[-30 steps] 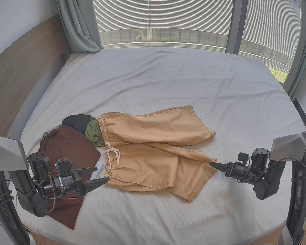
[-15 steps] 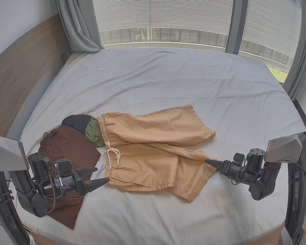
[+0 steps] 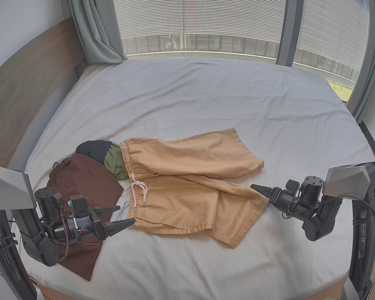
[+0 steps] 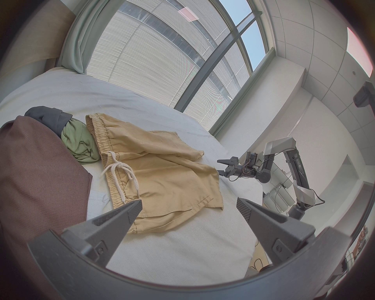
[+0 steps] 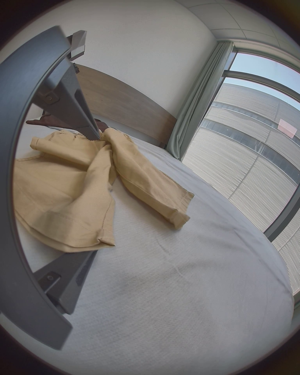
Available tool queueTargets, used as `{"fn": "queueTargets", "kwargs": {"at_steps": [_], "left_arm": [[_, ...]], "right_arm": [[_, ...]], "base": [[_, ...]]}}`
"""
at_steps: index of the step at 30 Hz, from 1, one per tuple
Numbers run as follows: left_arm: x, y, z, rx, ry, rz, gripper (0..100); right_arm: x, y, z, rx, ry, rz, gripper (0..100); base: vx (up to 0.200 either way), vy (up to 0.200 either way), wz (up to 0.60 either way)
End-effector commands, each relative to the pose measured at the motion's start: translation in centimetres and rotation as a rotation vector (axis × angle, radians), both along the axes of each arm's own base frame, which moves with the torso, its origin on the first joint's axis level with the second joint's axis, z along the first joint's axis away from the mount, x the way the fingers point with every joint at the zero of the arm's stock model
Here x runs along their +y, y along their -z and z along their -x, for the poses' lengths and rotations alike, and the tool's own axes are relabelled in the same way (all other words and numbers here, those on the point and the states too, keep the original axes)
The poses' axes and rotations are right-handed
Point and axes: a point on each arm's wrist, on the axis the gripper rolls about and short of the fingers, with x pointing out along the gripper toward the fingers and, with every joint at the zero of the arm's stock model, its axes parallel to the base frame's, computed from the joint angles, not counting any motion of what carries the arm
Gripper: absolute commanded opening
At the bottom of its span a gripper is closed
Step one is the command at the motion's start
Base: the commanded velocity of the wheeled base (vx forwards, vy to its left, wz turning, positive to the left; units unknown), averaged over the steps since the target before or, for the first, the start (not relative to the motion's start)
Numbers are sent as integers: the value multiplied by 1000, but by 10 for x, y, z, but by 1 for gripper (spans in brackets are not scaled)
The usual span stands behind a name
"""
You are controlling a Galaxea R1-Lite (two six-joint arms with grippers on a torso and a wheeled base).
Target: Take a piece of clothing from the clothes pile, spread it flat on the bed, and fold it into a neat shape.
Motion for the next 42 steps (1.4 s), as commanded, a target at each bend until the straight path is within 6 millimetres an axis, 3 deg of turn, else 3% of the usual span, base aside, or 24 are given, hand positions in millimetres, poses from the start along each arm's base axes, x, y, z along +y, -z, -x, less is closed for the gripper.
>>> {"fn": "queueTargets", "kwargs": {"at_steps": [1, 9, 10, 33, 34, 42], "left_arm": [[0, 3, -1, 7, 2, -5, 100], [0, 4, -1, 4, 3, -10, 100], [0, 4, -1, 6, 3, -10, 100], [0, 4, -1, 3, 5, -10, 100], [0, 5, 0, 6, 7, -10, 100], [0, 6, -1, 8, 6, -12, 100]], "right_arm": [[-3, -7, -3, -28, 9, -3, 100], [-5, -10, -2, -30, 14, -3, 100], [-5, -10, -2, -28, 14, -3, 0], [-25, 5, -8, 0, 67, 11, 0], [-26, 5, -8, 2, 68, 15, 100], [-23, 15, 2, 118, 59, 27, 100]], "base": [[0, 0, 0], [0, 0, 0], [0, 0, 0], [0, 0, 0], [0, 0, 0], [0, 0, 0]]}}
